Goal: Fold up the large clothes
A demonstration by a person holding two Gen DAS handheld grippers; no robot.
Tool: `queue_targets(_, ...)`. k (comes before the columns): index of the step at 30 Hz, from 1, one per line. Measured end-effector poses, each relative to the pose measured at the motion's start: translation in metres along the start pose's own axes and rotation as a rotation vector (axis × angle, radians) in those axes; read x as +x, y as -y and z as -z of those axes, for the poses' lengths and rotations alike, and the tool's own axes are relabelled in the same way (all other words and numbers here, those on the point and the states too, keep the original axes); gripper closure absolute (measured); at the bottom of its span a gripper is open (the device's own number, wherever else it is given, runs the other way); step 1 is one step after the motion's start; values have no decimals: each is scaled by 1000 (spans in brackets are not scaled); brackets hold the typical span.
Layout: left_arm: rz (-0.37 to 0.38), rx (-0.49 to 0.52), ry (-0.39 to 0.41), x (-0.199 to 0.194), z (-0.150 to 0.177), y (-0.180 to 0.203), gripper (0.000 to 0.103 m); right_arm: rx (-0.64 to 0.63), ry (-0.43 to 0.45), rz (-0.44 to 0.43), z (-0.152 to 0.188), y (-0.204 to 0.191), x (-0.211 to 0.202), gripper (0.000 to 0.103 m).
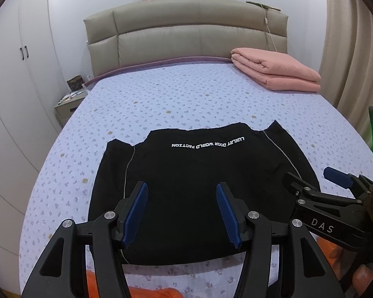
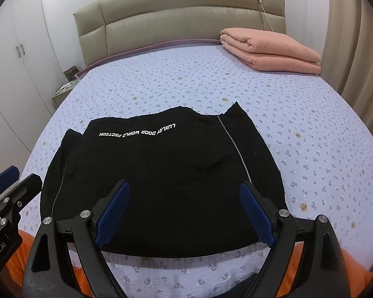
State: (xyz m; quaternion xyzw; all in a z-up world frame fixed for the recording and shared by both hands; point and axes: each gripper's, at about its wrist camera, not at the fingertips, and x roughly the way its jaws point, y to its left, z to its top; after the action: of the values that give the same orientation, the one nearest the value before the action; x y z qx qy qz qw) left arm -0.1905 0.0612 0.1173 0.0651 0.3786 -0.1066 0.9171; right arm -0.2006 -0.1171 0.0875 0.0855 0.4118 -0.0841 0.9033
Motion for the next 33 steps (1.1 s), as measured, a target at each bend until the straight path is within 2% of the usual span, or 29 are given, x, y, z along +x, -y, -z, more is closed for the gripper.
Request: queue_targets(33,-1,17,-33,12,4,-1,44,-10,-22,6,3,2,12,12)
